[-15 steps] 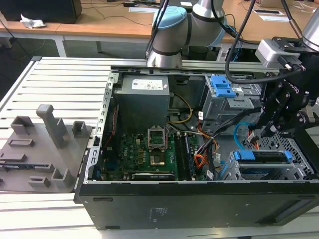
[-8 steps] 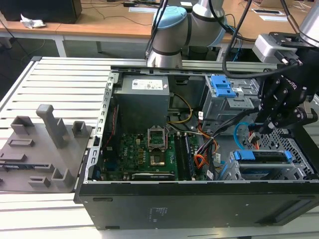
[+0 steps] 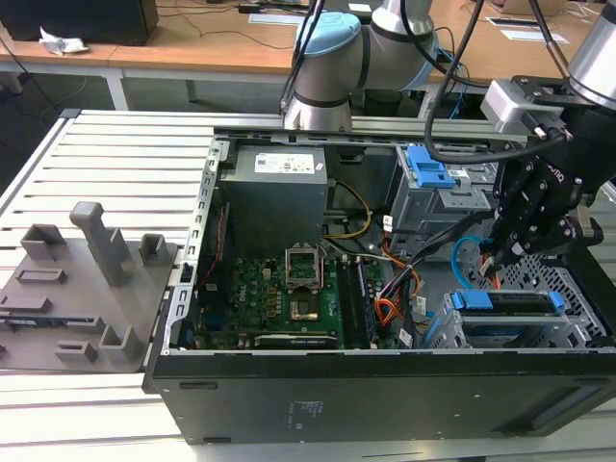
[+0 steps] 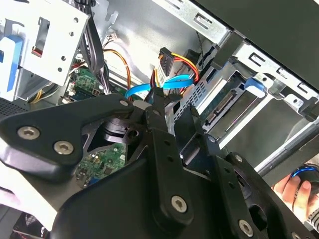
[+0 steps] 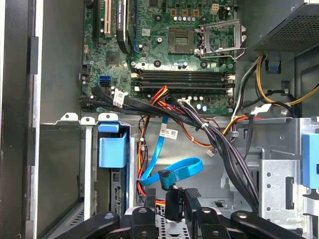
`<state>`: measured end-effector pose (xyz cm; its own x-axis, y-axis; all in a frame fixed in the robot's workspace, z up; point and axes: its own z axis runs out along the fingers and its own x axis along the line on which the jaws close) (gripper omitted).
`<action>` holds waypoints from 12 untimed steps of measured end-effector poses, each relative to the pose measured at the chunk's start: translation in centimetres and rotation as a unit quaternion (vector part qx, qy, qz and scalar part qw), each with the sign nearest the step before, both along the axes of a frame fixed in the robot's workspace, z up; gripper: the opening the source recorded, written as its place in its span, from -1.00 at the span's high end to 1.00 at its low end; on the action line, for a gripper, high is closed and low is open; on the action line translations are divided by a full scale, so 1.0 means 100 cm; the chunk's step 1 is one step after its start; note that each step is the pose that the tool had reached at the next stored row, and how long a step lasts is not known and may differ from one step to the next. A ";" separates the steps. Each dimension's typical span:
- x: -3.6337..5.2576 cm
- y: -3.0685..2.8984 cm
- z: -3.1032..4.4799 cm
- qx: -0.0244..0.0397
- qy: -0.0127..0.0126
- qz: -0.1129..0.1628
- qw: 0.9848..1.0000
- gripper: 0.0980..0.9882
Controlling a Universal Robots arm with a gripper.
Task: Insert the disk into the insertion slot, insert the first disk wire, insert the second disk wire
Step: 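Insert the first disk wire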
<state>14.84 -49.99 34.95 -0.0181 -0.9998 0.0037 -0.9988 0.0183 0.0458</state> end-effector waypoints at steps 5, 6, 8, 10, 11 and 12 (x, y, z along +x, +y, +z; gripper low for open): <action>0.0000 0.0000 -0.0005 0.000 0.000 0.000 1.000 0.44; 0.0000 0.0000 -0.0006 0.000 0.000 0.000 1.000 0.44; 0.0000 0.0000 -0.0007 0.000 0.000 0.000 1.000 0.74; 0.0000 0.0000 -0.0008 0.000 0.000 0.000 1.000 0.81; 0.0000 0.0000 -0.0009 0.000 0.000 0.000 1.000 0.81; 0.0000 0.0000 -0.0009 0.000 0.000 0.000 1.000 0.81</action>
<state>14.84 -49.99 34.86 -0.0181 -0.9998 0.0035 -0.9988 0.0183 0.0458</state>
